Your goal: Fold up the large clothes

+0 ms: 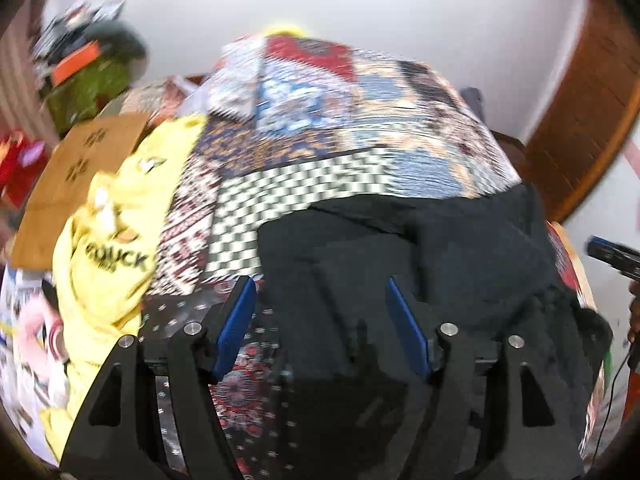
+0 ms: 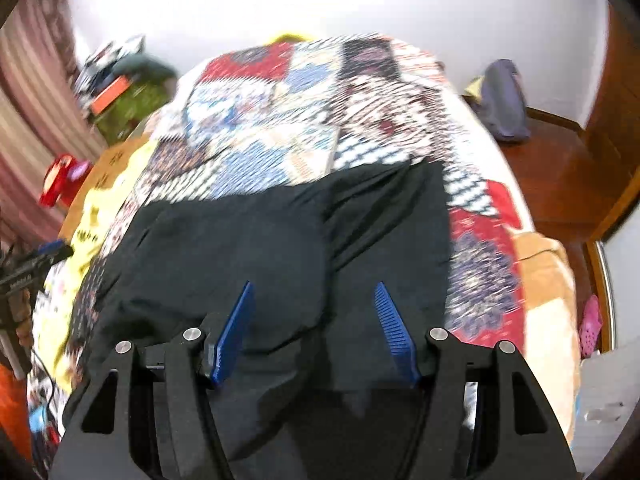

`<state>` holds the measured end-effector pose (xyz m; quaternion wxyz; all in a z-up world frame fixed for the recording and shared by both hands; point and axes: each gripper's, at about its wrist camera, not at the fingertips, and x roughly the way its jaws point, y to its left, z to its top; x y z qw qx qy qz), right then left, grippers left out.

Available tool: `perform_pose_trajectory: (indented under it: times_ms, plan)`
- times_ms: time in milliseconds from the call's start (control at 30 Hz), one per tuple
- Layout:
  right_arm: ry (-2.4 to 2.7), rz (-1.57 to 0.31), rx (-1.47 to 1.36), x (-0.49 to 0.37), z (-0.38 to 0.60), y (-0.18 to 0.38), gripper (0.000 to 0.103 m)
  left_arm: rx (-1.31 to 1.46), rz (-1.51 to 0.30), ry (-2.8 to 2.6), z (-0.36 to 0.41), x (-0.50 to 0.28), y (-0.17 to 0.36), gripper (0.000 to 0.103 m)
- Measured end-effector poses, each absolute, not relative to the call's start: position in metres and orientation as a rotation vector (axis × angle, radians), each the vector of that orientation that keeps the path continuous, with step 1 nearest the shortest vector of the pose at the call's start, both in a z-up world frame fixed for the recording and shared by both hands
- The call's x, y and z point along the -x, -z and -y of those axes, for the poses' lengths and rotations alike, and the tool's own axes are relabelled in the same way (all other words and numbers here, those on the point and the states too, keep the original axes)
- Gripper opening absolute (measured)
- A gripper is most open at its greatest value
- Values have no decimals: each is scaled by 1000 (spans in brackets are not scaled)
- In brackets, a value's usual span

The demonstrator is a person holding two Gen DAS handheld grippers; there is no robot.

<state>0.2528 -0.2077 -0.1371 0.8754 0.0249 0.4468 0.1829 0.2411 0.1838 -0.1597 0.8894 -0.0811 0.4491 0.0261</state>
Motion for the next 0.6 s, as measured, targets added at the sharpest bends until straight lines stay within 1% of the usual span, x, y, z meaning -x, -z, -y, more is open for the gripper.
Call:
perform_pose_trajectory:
  times_ms: [167,400,533,600]
  plan:
    - [-282,-957,-115,-280,239,152,59,348,-999,-62,-223,-251,195,67]
    - [-188,-1110,-267,-315,276,208,59,575,-1099,-7,-240,-268,259,67]
    - [-208,-1188,-337,-328,279,236,59,697,-1097,39,-245,-277,281,67]
    - [-221,-1192,-360,-331,277,240,59,747,-1094,45,-246,-281,289,67]
